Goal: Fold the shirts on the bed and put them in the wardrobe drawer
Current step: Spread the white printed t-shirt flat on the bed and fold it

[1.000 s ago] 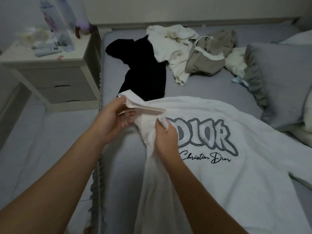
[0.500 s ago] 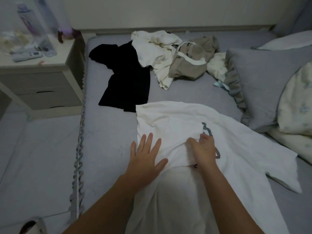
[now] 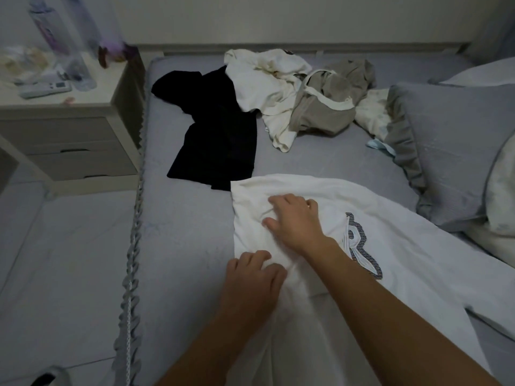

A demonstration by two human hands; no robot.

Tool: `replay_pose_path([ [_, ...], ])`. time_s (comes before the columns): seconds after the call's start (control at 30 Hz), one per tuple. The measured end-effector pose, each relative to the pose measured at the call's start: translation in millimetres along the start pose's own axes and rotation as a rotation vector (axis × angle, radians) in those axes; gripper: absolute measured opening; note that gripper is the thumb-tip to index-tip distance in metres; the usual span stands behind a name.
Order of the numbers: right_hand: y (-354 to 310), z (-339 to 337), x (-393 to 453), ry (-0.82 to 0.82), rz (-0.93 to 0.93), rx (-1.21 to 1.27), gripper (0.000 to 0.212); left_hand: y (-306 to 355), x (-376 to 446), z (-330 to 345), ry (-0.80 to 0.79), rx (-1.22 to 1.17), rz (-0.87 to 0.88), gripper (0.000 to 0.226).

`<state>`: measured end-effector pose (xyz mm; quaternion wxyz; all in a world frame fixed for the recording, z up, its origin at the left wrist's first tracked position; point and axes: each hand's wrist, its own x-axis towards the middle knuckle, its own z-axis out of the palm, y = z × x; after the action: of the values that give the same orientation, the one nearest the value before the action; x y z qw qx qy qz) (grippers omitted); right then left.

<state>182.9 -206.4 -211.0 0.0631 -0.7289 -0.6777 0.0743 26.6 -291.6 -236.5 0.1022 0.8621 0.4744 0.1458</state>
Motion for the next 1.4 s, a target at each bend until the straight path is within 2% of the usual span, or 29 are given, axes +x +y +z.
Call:
replay_pose_path([
  [0.03,4.3,1.4,3.7,0.013,0.068,0.017,0.045,-1.6,1.8,0.1,-0.018,0.016,-0.025,0.019],
  [0.1,12.4,-0.3,15.3,0.048,0.140,0.033,0.029,-1.5,-1.1,5.9,-0.066,0.046,-0.078,0.037],
  [0.17,16.2,-6.6,29.5,0.125,0.149,0.167,0.016,0.3,-6.4,11.7,-0.100,0.046,-0.097,0.049],
  [0.23,19.4,-7.9,38.4,0.247,0.121,0.252,0.012,-1.0,-7.7,14.3,-0.111,0.047,-0.097,0.054],
  [0.33,24.8,7.6,32.0,0.176,0.141,0.093,0.016,-5.5,-2.2,14.4,-0.107,0.059,-0.100,0.057],
  [0.43,47.8,14.8,6.2,0.249,0.248,0.108,0.028,-4.3,7.7,9.7,-0.125,0.082,-0.129,0.057],
  [0.53,92.5,0.7,-41.3,0.230,0.271,0.075,0.039,5.1,14.8,4.0,-0.101,0.148,-0.137,0.053],
  [0.63,141.7,-18.3,-108.7,0.268,0.449,0.062,0.039,24.5,18.1,2.5,-0.073,0.178,-0.159,0.051],
  [0.73,182.8,-39.4,-179.9,0.459,0.815,0.240,0.018,59.3,12.3,9.2,-0.087,0.069,-0.052,0.055],
  [0.77,196.7,-44.4,-203.1,0.460,0.937,0.323,0.020,71.5,8.8,12.2,-0.120,0.051,-0.014,0.057],
  [0.83,215.2,-50.3,-244.9,0.322,1.155,0.507,0.042,90.1,3.0,16.3,-0.186,0.065,-0.004,0.061],
  [0.9,224.4,-50.8,-265.1,0.272,1.312,0.875,0.049,98.9,1.4,17.1,-0.223,0.095,-0.035,0.063],
  [0.93,226.0,-49.5,-265.8,0.324,1.346,1.146,0.046,101.4,2.1,17.5,-0.225,0.101,-0.046,0.063],
  [1.0,230.4,-46.6,-253.3,0.556,1.329,1.506,0.033,104.5,4.8,20.0,-0.253,0.113,-0.071,0.061],
  [1.07,235.2,-45.3,-230.3,0.810,1.308,1.606,0.031,102.7,7.4,26.7,-0.334,0.132,-0.066,0.065],
  [1.13,236.6,-48.7,-204.0,0.932,1.328,1.675,0.044,99.8,10.4,29.6,-0.427,0.146,-0.072,0.066],
  [1.17,234.5,-51.9,-191.2,0.961,1.323,1.676,0.044,99.2,12.9,27.9,-0.469,0.146,-0.077,0.066],
  [1.23,222.4,-66.6,-164.7,1.042,1.222,1.483,0.034,99.0,18.1,25.4,-0.526,0.139,-0.086,0.066],
  [1.3,195.1,-83.0,-143.4,1.046,0.957,1.196,0.026,99.6,19.4,24.9,-0.537,0.143,-0.088,0.067],
  [1.33,173.3,-88.6,-137.3,0.984,0.786,1.081,0.018,99.5,18.4,25.5,-0.528,0.150,-0.081,0.067],
  [1.4,128.6,-80.8,-135.5,0.723,0.437,0.844,0.014,96.1,16.0,26.8,-0.501,0.162,-0.063,0.068],
])
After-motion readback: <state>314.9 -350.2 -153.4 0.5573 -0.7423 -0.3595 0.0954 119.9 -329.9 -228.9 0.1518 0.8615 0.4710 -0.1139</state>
